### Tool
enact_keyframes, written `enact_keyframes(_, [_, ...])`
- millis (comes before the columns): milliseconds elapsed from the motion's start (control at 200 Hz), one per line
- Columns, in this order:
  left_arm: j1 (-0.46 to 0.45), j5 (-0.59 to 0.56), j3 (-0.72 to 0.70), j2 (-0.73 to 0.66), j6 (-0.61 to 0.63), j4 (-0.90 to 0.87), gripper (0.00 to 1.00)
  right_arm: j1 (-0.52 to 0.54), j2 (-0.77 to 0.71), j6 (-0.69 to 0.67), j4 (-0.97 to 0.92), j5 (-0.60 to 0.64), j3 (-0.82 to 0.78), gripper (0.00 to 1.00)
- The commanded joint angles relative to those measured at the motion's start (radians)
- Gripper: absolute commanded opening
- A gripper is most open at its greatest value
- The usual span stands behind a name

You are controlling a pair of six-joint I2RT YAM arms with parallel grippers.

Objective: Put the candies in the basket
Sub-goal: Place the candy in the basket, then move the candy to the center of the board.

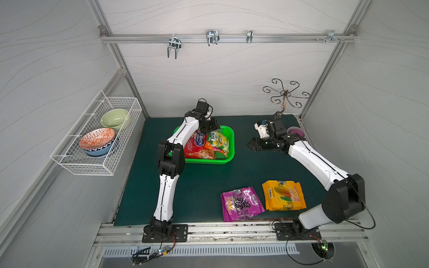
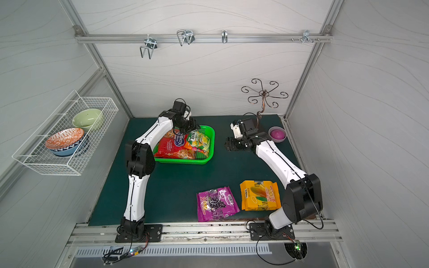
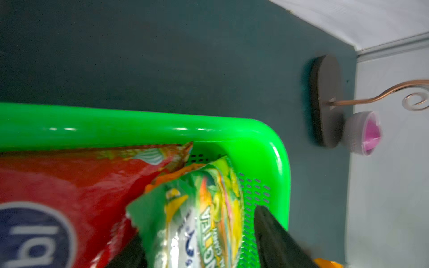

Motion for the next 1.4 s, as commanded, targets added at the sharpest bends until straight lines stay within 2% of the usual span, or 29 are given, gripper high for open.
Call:
enact_keyframes(0, [0.003, -0.102, 0.063, -0.054, 0.08, -0.078, 0.99, 0.038, 0.005, -0.044, -0.082, 0.134, 0.023, 0.67])
enact_keyframes(190, [0.023, -0.02, 0.059, -0.1, 0.136, -0.19, 0.99, 0.073, 0.012, -0.066, -0.094, 0.086, 0.063, 0.67])
enact_keyframes(300, [0.039, -0.029, 0.03, -0.128, 0.156, -0.23, 0.97, 0.114, 0.032, -0.056, -0.089, 0.096, 0.091, 0.67])
enact_keyframes(375, [0.056, -0.038, 0.001, -0.173, 0.176, -0.224, 0.97, 0.119, 0.03, -0.034, -0.109, 0.156, 0.1, 0.68])
enact_keyframes(445, [0.068, -0.036, -0.008, -0.224, 0.205, -0.224, 0.98, 0.119, 0.016, -0.014, -0.155, 0.274, 0.104, 0.75])
enact_keyframes(515, [0.073, -0.043, -0.011, -0.277, 0.251, -0.238, 0.99, 0.118, -0.012, 0.017, -0.212, 0.411, 0.108, 0.98])
enact_keyframes(575, [0.073, -0.031, -0.018, -0.322, 0.308, -0.257, 0.99, 0.117, -0.05, 0.067, -0.249, 0.517, 0.097, 0.99])
enact_keyframes(650, [0.073, 0.011, -0.037, -0.373, 0.386, -0.291, 0.99, 0.103, -0.112, 0.145, -0.279, 0.57, 0.055, 0.99])
enact_keyframes(685, [0.074, 0.044, -0.047, -0.392, 0.419, -0.315, 0.99, 0.089, -0.135, 0.141, -0.275, 0.519, 0.031, 0.99])
enact_keyframes(705, [0.074, 0.064, -0.054, -0.399, 0.436, -0.331, 0.99, 0.069, -0.156, 0.103, -0.268, 0.41, 0.014, 0.99])
enact_keyframes(715, [0.073, 0.073, -0.056, -0.407, 0.442, -0.338, 0.99, 0.065, -0.159, 0.096, -0.268, 0.398, 0.013, 0.99])
enact_keyframes(725, [0.074, 0.083, -0.057, -0.411, 0.449, -0.347, 0.99, 0.051, -0.166, 0.074, -0.27, 0.314, 0.009, 0.99])
enact_keyframes(765, [0.076, 0.121, -0.072, -0.429, 0.471, -0.378, 0.99, 0.031, -0.175, 0.074, -0.296, 0.188, 0.011, 0.99])
enact_keyframes(855, [0.079, 0.204, -0.128, -0.472, 0.529, -0.442, 0.99, 0.048, -0.183, 0.083, -0.387, 0.043, 0.029, 0.99])
enact_keyframes(905, [0.079, 0.223, -0.168, -0.501, 0.556, -0.467, 0.99, 0.07, -0.195, 0.099, -0.42, 0.007, 0.026, 0.99])
enact_keyframes(1030, [0.079, 0.242, -0.281, -0.581, 0.622, -0.482, 0.99, 0.13, -0.238, 0.162, -0.485, -0.139, -0.033, 0.83])
enact_keyframes(1150, [0.078, 0.258, -0.387, -0.639, 0.653, -0.467, 0.99, 0.172, -0.261, 0.208, -0.571, -0.19, -0.089, 0.65])
enact_keyframes(1395, [0.081, 0.24, -0.473, -0.673, 0.651, -0.414, 0.99, 0.264, -0.25, 0.245, -0.586, -0.139, -0.266, 0.54])
